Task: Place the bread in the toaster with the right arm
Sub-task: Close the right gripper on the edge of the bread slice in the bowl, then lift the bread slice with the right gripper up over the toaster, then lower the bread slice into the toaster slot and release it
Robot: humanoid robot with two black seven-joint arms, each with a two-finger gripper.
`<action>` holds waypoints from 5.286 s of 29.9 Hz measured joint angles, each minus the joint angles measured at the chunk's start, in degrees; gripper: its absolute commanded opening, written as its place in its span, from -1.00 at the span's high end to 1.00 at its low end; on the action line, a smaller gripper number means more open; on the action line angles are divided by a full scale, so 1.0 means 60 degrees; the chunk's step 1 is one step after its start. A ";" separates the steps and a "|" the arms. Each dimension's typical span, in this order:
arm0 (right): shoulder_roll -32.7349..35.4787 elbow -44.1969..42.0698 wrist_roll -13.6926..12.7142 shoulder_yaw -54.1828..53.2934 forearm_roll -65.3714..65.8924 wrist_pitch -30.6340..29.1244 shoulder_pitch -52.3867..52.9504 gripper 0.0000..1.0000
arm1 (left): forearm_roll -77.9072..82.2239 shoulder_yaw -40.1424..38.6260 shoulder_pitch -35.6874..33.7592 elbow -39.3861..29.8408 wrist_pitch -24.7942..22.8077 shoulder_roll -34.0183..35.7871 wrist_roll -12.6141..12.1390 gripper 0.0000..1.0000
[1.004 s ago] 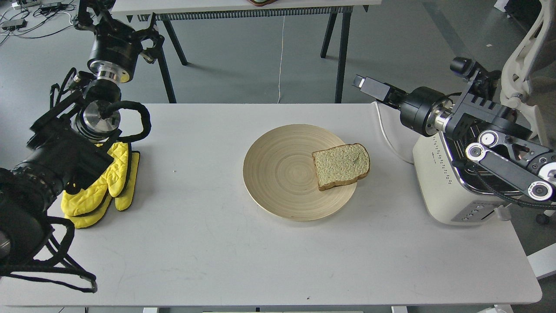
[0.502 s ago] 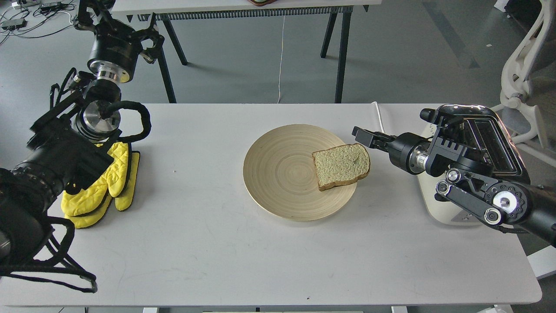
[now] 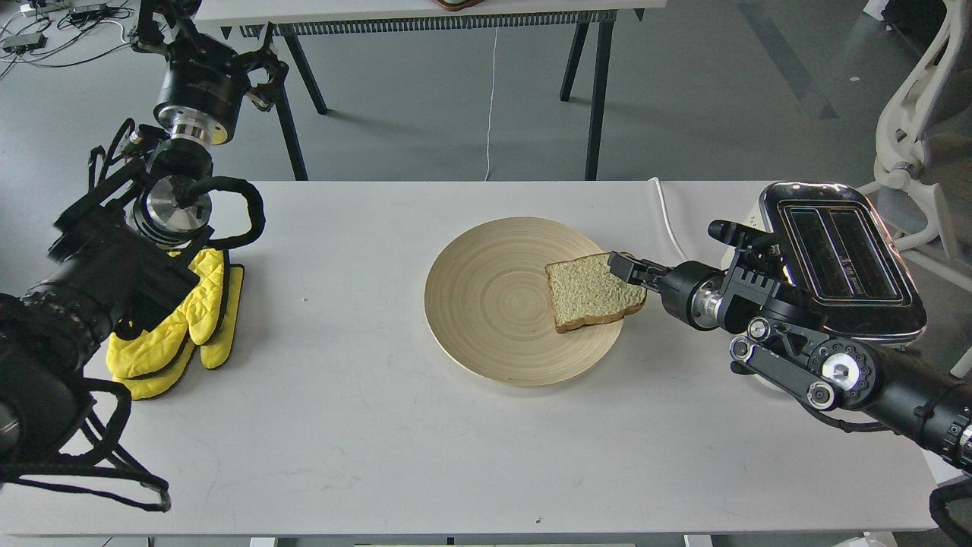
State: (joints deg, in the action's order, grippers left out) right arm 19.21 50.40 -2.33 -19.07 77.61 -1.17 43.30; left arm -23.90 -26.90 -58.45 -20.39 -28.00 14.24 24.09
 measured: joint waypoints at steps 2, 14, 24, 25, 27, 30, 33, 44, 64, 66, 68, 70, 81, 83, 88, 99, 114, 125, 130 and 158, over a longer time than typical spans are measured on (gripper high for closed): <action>-0.0027 -0.0014 -0.0048 0.0000 0.0000 0.0003 -0.0037 -0.35 | 0.0000 0.0000 0.0000 0.0000 0.0000 0.0000 0.0000 -1.00; 0.0090 0.0104 -0.0066 -0.0060 -0.0015 0.0018 0.0094 -0.35 | 0.0000 0.0000 0.0000 0.0000 0.0000 0.0000 0.0000 -1.00; 0.0098 0.0041 -0.0066 -0.0039 -0.0004 0.0110 -0.0057 -0.32 | 0.0000 0.0008 0.0000 0.0000 0.0000 -0.0001 0.0000 -1.00; 0.0075 0.0015 -0.0066 -0.0036 -0.0004 0.0117 -0.0078 -0.28 | -0.0001 0.0008 0.0000 0.0000 0.0000 0.0000 0.0000 -1.00; 0.0034 -0.0034 -0.0051 -0.0035 -0.0004 0.0138 -0.0125 -0.23 | -0.0001 0.0008 0.0000 0.0000 0.0000 0.0000 0.0000 -1.00; -0.0010 -0.0062 -0.0037 -0.0035 -0.0010 0.0148 -0.0173 -0.10 | -0.0007 0.0004 0.0000 0.0000 0.0000 0.0000 0.0000 -1.00; -0.0041 -0.0149 -0.0031 -0.0031 -0.0015 0.0152 -0.0186 0.01 | -0.0006 0.0002 0.0000 0.0000 0.0000 0.0000 0.0000 -1.00; -0.0379 -0.0563 0.0065 -0.0019 -0.0057 0.0378 -0.0254 0.51 | -0.0002 0.0000 0.0000 0.0000 0.0000 0.0000 0.0000 -1.00; -0.0171 0.0326 0.0056 -0.0192 -0.0139 0.0588 -0.0113 1.00 | 0.0000 0.0000 0.0000 0.0000 0.0000 0.0000 0.0000 -1.00; 0.0160 0.0790 0.0026 -0.0411 -0.0145 0.0604 -0.0080 1.00 | -0.0001 0.0000 0.0000 0.0001 0.0000 0.0000 0.0000 -1.00; 0.0515 0.1255 -0.0016 -0.0685 -0.0150 0.0608 -0.0046 1.00 | -0.0008 0.0000 0.0000 0.0000 0.0000 0.0000 0.0000 -1.00; 0.0902 0.1715 -0.0037 -0.0888 -0.0157 0.0602 0.0047 1.00 | -0.0012 0.0000 0.0000 0.0000 0.0000 0.0000 0.0000 -1.00; 0.4825 0.3737 -0.0073 -0.1039 -0.0408 0.0175 0.1625 1.00 | -0.0004 0.0000 0.0000 0.0000 0.0000 0.0000 0.0000 -1.00; 0.5670 0.4292 -0.0189 -0.1029 -0.0497 -0.0224 0.1839 1.00 | -0.0001 0.0000 0.0000 0.0000 0.0000 0.0000 -0.0001 -1.00; 0.7633 0.5348 -0.0364 -0.1021 -0.0594 -0.0863 0.2099 1.00 | 0.0000 0.0000 0.0000 0.0000 0.0000 0.0000 -0.0001 -1.00; 1.0047 0.6307 -0.0156 -0.0361 -0.0455 -0.1443 0.1951 1.00 | 0.0000 0.0000 0.0000 0.0000 0.0000 0.0000 -0.0001 -1.00; 0.8789 0.5803 -0.0210 0.0763 -0.0308 -0.1159 0.1854 1.00 | 0.0000 0.0015 0.0000 0.0000 0.0000 0.0000 -0.0001 -1.00; 0.8858 0.5795 -0.0228 0.0771 -0.0278 -0.1166 0.1527 1.00 | 0.0000 0.0025 0.0000 0.0000 0.0000 -0.0001 -0.0001 -1.00; 0.9211 0.5875 -0.0213 0.0742 -0.0278 -0.1158 0.1527 1.00 | 0.0000 0.0016 0.0000 0.0000 0.0000 0.0000 0.0000 -1.00; 0.8698 0.5854 -0.0165 0.0586 -0.0355 -0.1114 0.1483 -0.98 | 0.0000 0.0015 -0.0001 0.0000 0.0000 -0.0002 0.0000 -1.00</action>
State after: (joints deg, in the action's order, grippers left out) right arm 71.40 85.53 -3.32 -15.55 75.48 -7.86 52.20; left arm -23.91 -26.81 -58.45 -20.39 -28.00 14.23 24.08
